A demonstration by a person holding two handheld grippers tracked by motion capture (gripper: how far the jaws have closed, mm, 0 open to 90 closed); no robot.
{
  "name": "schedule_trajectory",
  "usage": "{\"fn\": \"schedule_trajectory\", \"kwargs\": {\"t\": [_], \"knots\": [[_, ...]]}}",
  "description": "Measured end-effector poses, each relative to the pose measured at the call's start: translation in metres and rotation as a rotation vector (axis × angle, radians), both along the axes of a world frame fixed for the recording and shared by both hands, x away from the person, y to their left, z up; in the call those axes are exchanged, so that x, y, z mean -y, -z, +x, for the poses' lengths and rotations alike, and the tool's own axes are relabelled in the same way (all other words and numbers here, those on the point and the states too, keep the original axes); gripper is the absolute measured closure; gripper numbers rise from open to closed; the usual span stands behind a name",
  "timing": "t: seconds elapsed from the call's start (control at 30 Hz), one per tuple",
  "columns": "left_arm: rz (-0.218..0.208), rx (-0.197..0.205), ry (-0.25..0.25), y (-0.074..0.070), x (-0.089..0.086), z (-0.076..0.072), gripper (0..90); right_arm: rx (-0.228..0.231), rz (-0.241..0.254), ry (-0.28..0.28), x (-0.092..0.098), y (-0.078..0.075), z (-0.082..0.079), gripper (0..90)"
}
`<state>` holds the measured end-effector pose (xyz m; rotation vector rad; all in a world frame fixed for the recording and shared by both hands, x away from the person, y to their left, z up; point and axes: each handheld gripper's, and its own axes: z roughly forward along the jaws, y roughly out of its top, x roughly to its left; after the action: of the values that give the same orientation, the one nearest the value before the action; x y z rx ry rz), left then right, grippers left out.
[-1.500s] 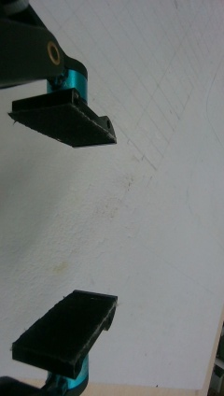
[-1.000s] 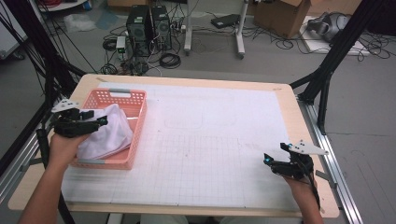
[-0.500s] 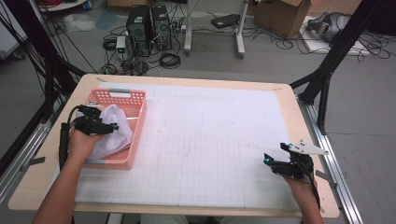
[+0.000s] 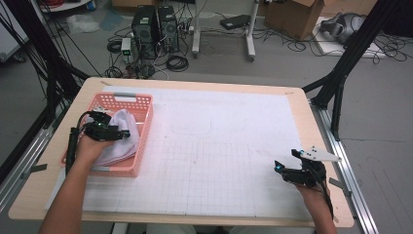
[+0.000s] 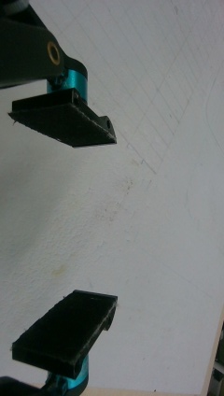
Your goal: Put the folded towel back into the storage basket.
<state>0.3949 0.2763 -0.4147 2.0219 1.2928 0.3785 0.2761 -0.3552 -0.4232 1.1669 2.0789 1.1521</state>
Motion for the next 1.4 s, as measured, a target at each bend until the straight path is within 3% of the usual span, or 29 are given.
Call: {"fn": "schedule_trajectory", "kwargs": {"t": [0.17,0.23,0.3,0.37,0.5,0.6,0.63,0.7,0.77,0.83,0.93,0.97,1.0,1.03,1.1,1.2,1.4], "knots": [[-0.020,0.042,0.132,0.002,0.006,-0.002,52.3,-0.001,0.001,-0.001,-0.001,0.000,0.000,17.6],[-0.024,0.058,0.152,0.001,0.006,-0.002,52.8,-0.001,-0.001,-0.003,-0.001,0.001,0.001,17.7],[-0.028,0.081,0.098,-0.003,0.004,-0.003,50.5,-0.003,0.002,-0.002,-0.001,0.000,0.000,17.7],[-0.097,0.104,-0.005,-0.009,-0.002,-0.003,36.8,0.000,0.004,0.001,0.001,0.000,0.000,17.7],[-0.176,0.247,-0.096,-0.027,-0.016,-0.013,35.0,0.002,0.003,0.003,0.002,0.000,0.000,17.6],[-0.236,0.320,-0.139,-0.040,-0.026,-0.023,34.0,0.001,0.006,0.002,0.001,-0.001,0.000,17.6],[-0.236,0.320,-0.139,-0.040,-0.026,-0.023,33.9,0.001,0.006,0.002,0.001,-0.001,0.000,17.6],[-0.273,0.370,-0.155,-0.048,-0.033,-0.032,33.7,0.001,0.008,0.003,0.001,-0.001,-0.001,17.7],[-0.277,0.385,-0.145,-0.052,-0.035,-0.037,33.8,0.006,0.008,0.001,0.001,-0.001,0.000,17.7],[-0.243,0.368,-0.148,-0.053,-0.036,-0.039,35.6,0.005,0.007,0.001,0.000,-0.001,-0.001,17.7],[-0.125,0.249,-0.202,-0.046,-0.035,-0.034,38.3,0.005,0.005,-0.003,-0.001,-0.001,-0.001,17.7],[-0.125,0.249,-0.202,-0.046,-0.035,-0.034,39.2,0.005,0.005,-0.003,-0.001,-0.001,-0.001,17.7],[-0.094,0.210,-0.222,-0.043,-0.033,-0.032,38.4,0.007,0.003,-0.005,-0.001,-0.002,-0.001,17.7],[-0.032,0.159,-0.266,-0.037,-0.030,-0.026,36.4,0.005,0.005,-0.006,-0.002,-0.002,-0.001,17.7],[0.030,0.131,-0.317,-0.030,-0.027,-0.021,34.6,0.007,0.002,-0.006,-0.001,-0.002,-0.001,17.6],[0.056,0.075,-0.341,-0.019,-0.026,-0.010,34.8,0.004,0.006,0.002,0.000,-0.002,-0.001,17.7],[0.042,0.037,-0.342,-0.005,-0.021,0.005,32.0,-0.002,0.006,0.003,0.001,0.000,-0.001,17.7]]}}
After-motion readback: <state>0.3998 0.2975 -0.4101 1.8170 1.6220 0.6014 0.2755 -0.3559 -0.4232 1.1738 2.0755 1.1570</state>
